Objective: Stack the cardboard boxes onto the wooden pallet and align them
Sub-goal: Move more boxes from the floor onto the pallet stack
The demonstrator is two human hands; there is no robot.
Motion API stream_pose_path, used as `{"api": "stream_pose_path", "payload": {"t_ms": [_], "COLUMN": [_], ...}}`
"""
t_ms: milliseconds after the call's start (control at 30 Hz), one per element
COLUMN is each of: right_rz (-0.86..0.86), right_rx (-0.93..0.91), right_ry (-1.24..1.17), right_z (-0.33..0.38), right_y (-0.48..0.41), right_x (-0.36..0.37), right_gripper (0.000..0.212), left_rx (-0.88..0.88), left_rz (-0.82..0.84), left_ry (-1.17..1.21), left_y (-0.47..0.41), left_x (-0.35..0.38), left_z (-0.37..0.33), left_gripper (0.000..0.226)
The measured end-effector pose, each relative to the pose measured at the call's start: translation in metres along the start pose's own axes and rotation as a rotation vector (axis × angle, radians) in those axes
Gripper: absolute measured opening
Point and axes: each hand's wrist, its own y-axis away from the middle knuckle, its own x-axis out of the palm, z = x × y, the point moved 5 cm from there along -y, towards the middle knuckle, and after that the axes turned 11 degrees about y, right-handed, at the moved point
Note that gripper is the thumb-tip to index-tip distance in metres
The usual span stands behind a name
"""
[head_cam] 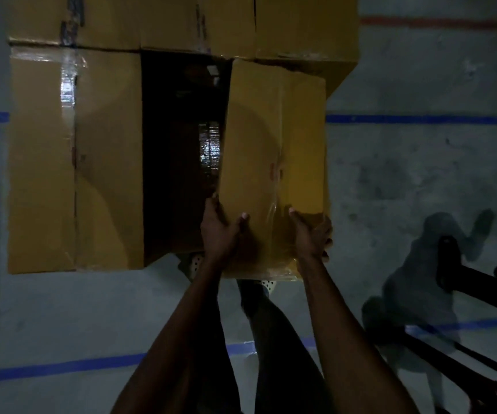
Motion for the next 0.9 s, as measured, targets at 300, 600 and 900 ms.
{"api": "stream_pose_path", "payload": {"t_ms": [300, 600, 900], "right_rz": [-0.06, -0.019, 0.057], "right_rx": [-0.057, -0.151, -0.145], "right_ry": [0.045, 0.111, 0.094], "right_z": [-0.016, 0.001, -0.008], "right_y": [-0.083, -0.138, -0.125], "right_x": [-0.077, -0.096, -0.078], "right_gripper": [0.104, 0.107, 0.106], "left_rx": [-0.113, -0.084, -0.172], "left_rz": [0.143, 0.148, 0.121], "left_ry": [0.088, 0.106, 0.11], "left_y": [0.012, 0.007, 0.007], "left_x": [0.116, 0.156, 0.141], "left_z": [0.005, 0.011, 0.023], "left_gripper": [0.078, 0.093, 0.087]}}
